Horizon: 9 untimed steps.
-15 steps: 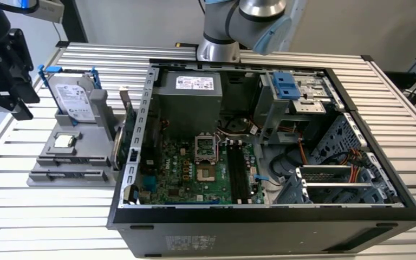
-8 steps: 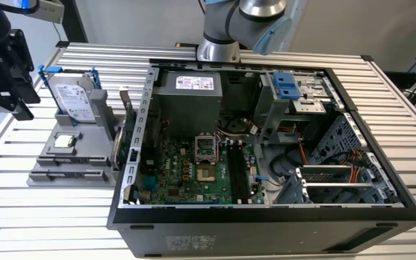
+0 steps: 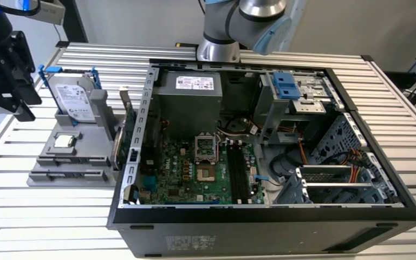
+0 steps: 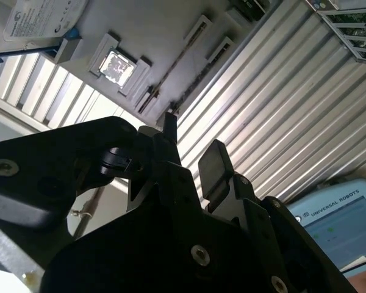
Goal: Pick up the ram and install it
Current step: 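Pick up the ram and move it above insertion slot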
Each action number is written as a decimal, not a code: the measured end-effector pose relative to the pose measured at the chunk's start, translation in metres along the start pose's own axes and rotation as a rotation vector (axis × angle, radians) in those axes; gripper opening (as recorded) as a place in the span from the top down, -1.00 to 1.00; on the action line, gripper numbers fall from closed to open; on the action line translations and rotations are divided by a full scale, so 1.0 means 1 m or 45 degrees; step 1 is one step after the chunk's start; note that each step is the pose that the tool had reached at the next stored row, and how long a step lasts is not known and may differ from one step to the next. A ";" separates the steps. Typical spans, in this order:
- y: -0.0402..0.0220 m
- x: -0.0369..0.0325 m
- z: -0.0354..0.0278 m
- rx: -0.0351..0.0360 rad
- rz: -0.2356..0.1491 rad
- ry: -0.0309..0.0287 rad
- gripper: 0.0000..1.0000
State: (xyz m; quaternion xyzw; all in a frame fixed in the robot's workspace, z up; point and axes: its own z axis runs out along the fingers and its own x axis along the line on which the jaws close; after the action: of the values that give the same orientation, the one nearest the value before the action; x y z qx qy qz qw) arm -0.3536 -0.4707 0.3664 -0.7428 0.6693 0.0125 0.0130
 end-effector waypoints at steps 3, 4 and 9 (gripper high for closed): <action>0.0000 0.0000 0.0011 0.0016 -0.004 0.0001 -1.00; 0.0000 0.0000 0.0013 0.0016 -0.005 0.0001 -1.00; 0.0000 0.0001 0.0042 0.0030 -0.013 0.0002 -1.00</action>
State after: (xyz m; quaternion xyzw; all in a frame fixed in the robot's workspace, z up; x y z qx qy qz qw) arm -0.3536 -0.4707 0.3622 -0.7462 0.6655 0.0116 0.0138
